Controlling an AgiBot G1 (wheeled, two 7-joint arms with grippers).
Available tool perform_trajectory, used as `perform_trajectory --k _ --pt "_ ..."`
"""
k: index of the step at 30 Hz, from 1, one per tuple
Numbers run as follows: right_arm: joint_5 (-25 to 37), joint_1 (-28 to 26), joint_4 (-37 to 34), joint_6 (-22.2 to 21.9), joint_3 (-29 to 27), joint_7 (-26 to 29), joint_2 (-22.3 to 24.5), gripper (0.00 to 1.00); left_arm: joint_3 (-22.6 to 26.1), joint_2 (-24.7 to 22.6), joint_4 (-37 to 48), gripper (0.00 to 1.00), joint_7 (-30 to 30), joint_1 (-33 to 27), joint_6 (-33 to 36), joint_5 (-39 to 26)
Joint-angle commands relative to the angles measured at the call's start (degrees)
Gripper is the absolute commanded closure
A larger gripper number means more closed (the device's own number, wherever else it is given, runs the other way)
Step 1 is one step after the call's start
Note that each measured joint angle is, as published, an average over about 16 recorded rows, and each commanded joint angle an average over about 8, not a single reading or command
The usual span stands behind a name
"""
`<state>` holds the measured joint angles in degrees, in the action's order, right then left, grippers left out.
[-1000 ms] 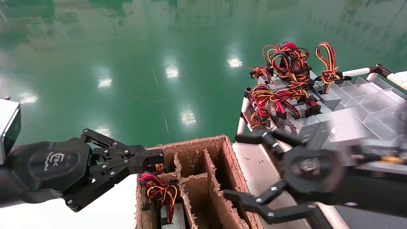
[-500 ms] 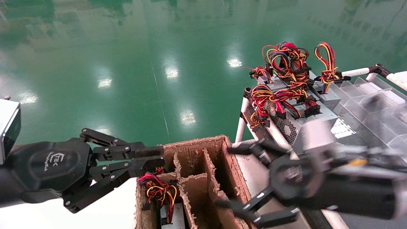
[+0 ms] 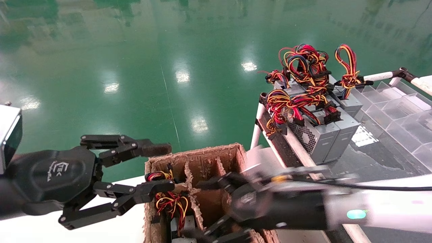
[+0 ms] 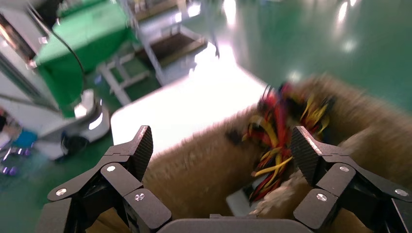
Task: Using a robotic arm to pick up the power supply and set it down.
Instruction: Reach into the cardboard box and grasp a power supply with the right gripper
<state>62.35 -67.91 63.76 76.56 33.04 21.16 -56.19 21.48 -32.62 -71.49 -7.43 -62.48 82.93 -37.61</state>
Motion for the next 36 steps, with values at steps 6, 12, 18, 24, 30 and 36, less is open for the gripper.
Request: perform_trajectory --k 6,12,18,24,30,36 --pt "6.94 -2.94 -4.25 -4.27 3.85 0.37 -7.10 0.00 0.00 0.00 0.00 0.00 0.00 0.00 0.00 0.00" --pt "8.89 -4.41 -7.89 -6.81 4.65 -1.08 -11.09 0.45 0.00 0.00 0.00 0.00 0.00 0.00 0.00 0.00" --pt "9.40 -5.00 -11.30 -7.82 5.03 -3.17 -14.11 1.00 0.00 0.00 0.00 0.00 0.00 0.00 0.00 0.00" --pt "8.96 -5.64 -15.90 -7.51 4.99 -5.15 -16.09 1.00 0.00 0.00 0.00 0.00 0.00 0.00 0.00 0.00" --pt "8.52 -6.43 -19.77 -6.37 5.03 -7.03 -17.48 1.00 0.01 0.00 0.00 0.00 0.00 0.00 0.00 0.00" --pt "8.16 -7.22 -23.17 -5.39 5.06 -8.57 -18.47 1.00 0.01 0.00 0.00 0.00 0.00 0.00 0.00 0.00"
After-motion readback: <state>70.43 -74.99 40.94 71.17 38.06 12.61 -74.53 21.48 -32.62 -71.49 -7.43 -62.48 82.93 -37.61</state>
